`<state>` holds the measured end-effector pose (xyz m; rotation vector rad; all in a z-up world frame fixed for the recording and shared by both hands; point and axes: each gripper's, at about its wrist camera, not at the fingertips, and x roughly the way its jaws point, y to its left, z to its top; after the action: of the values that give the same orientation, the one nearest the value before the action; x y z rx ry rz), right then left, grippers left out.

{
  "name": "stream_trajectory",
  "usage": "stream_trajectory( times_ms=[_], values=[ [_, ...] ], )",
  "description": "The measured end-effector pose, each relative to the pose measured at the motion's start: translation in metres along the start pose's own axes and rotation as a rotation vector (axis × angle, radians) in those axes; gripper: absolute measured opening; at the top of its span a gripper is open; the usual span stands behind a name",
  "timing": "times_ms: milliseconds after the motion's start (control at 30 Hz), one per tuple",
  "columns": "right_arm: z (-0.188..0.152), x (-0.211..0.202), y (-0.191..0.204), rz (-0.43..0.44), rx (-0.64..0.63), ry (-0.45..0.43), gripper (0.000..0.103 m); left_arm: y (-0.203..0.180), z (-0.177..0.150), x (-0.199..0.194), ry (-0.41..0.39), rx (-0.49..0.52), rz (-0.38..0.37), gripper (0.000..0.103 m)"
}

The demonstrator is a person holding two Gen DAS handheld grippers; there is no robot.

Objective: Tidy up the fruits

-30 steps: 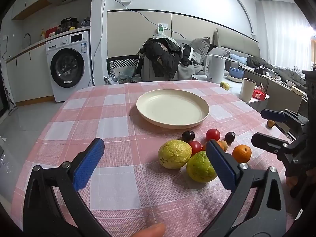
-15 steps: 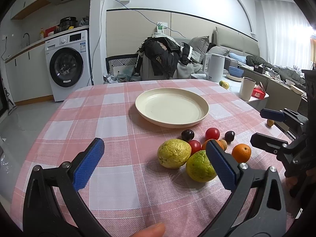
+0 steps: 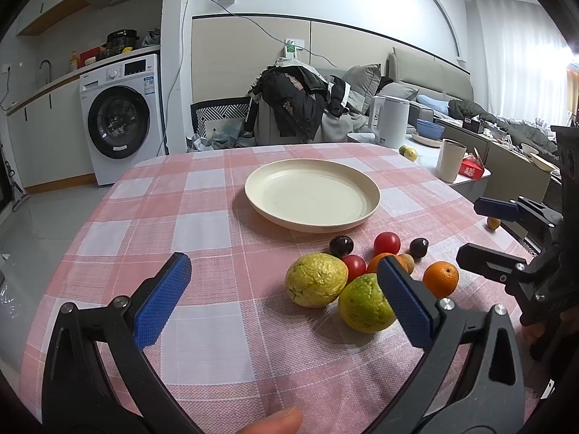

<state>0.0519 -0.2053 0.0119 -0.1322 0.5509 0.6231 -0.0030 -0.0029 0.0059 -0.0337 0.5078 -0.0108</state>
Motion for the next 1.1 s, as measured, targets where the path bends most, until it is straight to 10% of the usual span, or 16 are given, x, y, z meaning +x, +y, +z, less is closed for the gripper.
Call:
stream_trajectory(
  times_ms=[1100],
  values=[
    [-0.0012, 0.002, -0.0053, -0.02, 0.012, 0.013, 0.103, 0.0011, -0.0023, 0.0056, -0.001, -0.003, 0.001, 0.102]
  ],
)
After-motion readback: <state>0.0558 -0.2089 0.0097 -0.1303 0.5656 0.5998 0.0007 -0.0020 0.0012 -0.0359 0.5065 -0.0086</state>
